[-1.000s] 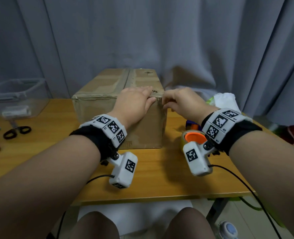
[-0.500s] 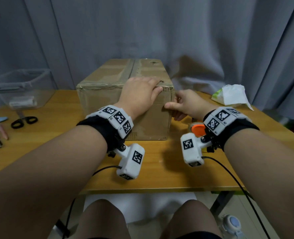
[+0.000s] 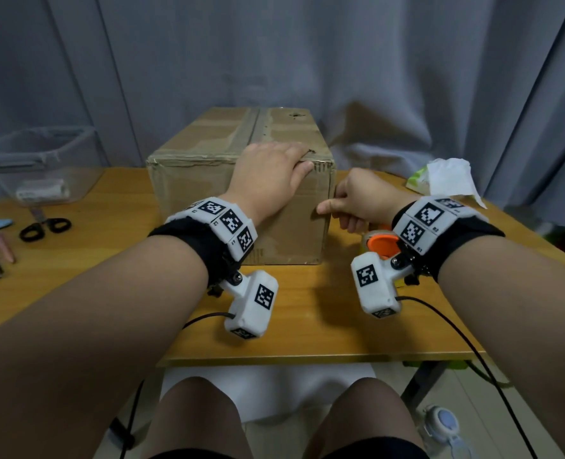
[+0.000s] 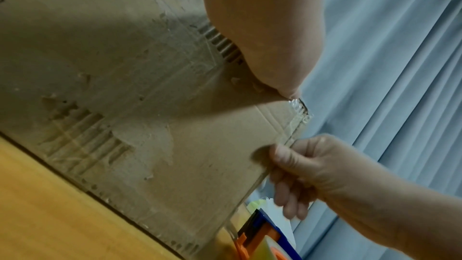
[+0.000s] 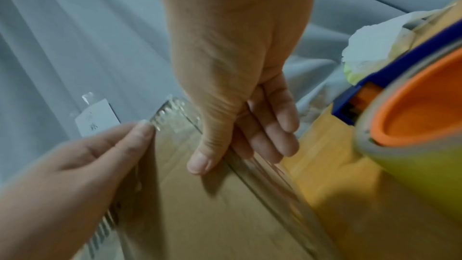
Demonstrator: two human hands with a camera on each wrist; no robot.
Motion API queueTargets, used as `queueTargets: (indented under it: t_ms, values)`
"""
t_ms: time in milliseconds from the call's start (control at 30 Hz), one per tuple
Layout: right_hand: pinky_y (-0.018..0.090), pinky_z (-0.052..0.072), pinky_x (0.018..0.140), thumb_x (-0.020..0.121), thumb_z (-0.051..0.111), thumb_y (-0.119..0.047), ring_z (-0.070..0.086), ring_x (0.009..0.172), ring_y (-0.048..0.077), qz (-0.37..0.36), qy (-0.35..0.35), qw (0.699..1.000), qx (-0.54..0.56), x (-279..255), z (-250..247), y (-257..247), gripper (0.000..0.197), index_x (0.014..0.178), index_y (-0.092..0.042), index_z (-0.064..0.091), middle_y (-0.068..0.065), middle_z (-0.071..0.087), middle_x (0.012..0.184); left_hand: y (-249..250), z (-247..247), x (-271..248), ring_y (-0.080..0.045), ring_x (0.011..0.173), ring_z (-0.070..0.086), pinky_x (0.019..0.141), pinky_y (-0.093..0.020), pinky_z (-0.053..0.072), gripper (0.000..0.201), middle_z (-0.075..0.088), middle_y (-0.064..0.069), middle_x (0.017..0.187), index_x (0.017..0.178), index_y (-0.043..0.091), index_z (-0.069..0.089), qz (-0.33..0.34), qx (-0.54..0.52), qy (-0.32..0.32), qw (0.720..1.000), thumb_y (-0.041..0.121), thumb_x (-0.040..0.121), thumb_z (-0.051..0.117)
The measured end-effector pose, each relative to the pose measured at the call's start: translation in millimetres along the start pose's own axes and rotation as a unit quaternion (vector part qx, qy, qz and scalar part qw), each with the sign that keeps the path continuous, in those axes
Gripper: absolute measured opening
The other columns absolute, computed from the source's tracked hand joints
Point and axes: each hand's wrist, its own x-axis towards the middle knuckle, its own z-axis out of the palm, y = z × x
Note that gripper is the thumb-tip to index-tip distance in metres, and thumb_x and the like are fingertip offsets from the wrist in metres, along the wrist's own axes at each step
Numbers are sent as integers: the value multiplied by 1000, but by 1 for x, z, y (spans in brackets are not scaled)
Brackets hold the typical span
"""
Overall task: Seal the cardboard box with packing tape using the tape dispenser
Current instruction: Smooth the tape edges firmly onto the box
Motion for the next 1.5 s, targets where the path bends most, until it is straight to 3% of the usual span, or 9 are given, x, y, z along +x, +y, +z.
queueTargets:
  t_ms: [167,567,700,833,900,967,1067,1167,1500]
  values:
    - [29,53,50,88,62,-36,63,50,21,-31,60,998,12,2,-17,-10,39,75,1,59,11,66,60,0,-1,1,-21,117,55,92,-36,38,44,61,1,128,130,21,53,-4,5,-8,1000,44,98,33]
    - [30,55,57,75,75,-40,67,55,19,-2,24,997,-73,-7,15,2,30,75,-13,62,2,67,60,2,-3,-1,-22,114,57,91,-37,39,43,62,2,125,129,21,54,-4,3,-7,1000,43,98,33]
    - [37,60,63,76,75,-38,70,63,23,16,18,999,-22,-5,20,9,34,83,-7,65,7,69,64,2,-2,-1,-21,116,56,93,-36,38,44,60,2,128,130,22,52,-6,3,-7,1000,43,98,33]
    - [32,59,59,84,67,-38,69,61,23,-7,51,999,10,-6,1,-1,31,76,-9,61,9,68,66,1,-3,-2,-20,120,54,94,-36,37,43,58,3,133,131,23,52,-3,-2,-10,1000,43,98,33]
    - [36,60,66,85,66,-38,70,71,23,-36,109,992,57,2,-11,-4,34,93,-5,66,12,71,83,1,-4,-2,-20,118,55,92,-35,38,42,59,4,131,130,24,54,-1,-8,-6,1000,42,99,32]
    - [39,53,90,82,66,-42,65,104,22,-95,140,985,21,9,-17,-10,54,127,-14,57,9,67,116,3,-6,0,-22,115,57,88,-36,38,41,61,4,128,127,26,56,2,1,-4,1000,43,99,31]
    - [29,19,117,93,55,-26,29,141,21,-140,118,981,-63,15,-7,-17,66,149,-9,24,11,32,152,7,-7,4,-27,107,56,83,-37,36,40,64,1,117,117,25,62,-4,33,-12,999,42,99,30]
    - [24,11,116,100,41,-19,16,146,20,-132,140,980,-58,13,5,-20,57,149,-4,18,14,18,157,3,-5,3,-27,104,55,81,-37,37,43,65,2,115,118,27,61,-6,30,-10,999,45,98,28]
    - [31,30,111,100,35,-32,36,137,14,-94,247,964,-34,11,20,-15,41,139,-24,45,-4,41,148,-94,-21,-56,-22,127,49,101,-40,38,43,58,0,133,132,24,53,-55,40,36,997,43,98,34]
